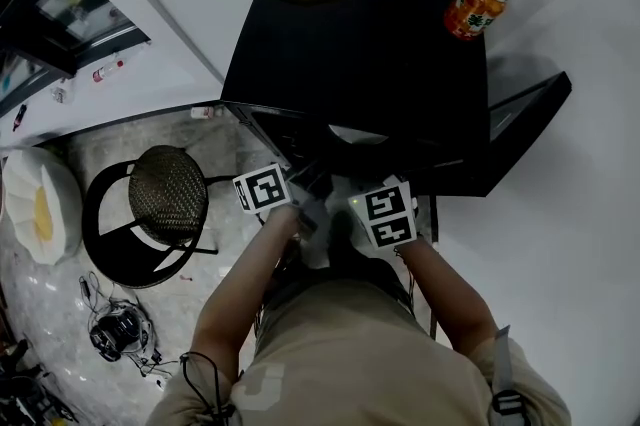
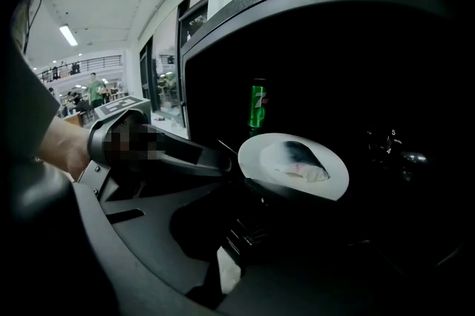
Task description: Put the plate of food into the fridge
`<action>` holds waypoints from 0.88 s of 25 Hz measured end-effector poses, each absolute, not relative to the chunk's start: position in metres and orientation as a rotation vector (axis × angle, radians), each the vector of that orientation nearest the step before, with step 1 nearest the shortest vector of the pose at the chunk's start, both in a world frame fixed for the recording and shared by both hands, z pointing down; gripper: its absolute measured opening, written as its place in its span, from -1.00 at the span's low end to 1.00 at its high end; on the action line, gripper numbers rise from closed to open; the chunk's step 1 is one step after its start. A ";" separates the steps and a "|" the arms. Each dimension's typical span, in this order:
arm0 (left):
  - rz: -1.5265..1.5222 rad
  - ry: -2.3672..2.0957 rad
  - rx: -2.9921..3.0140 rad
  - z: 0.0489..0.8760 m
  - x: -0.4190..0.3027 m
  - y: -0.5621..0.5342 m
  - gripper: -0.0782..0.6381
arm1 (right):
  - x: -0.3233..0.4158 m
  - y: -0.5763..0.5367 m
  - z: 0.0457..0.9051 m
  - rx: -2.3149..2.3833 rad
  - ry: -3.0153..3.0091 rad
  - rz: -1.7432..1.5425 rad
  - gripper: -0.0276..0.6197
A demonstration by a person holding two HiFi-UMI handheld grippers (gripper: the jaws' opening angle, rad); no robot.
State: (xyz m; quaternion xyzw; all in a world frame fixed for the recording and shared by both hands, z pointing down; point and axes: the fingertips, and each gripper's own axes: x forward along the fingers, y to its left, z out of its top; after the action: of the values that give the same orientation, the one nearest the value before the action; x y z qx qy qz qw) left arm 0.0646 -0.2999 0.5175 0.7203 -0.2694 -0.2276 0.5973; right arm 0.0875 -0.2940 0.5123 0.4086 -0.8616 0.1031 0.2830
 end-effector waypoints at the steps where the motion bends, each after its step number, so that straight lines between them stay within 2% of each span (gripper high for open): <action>1: -0.516 -0.634 1.698 0.517 0.063 -0.300 -0.70 | 0.087 -0.294 0.512 1.094 -2.306 0.274 -0.84; 22: -0.342 -0.725 1.893 0.510 0.049 -0.279 -0.71 | 0.093 -0.309 0.515 1.105 -2.290 0.231 -0.84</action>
State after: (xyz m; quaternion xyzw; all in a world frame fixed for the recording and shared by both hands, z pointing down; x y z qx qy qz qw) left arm 0.0494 -0.2786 0.5098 0.7883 -0.3018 -0.1427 0.5168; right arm 0.0925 -0.3087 0.5151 0.4144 -0.8583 0.0867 0.2899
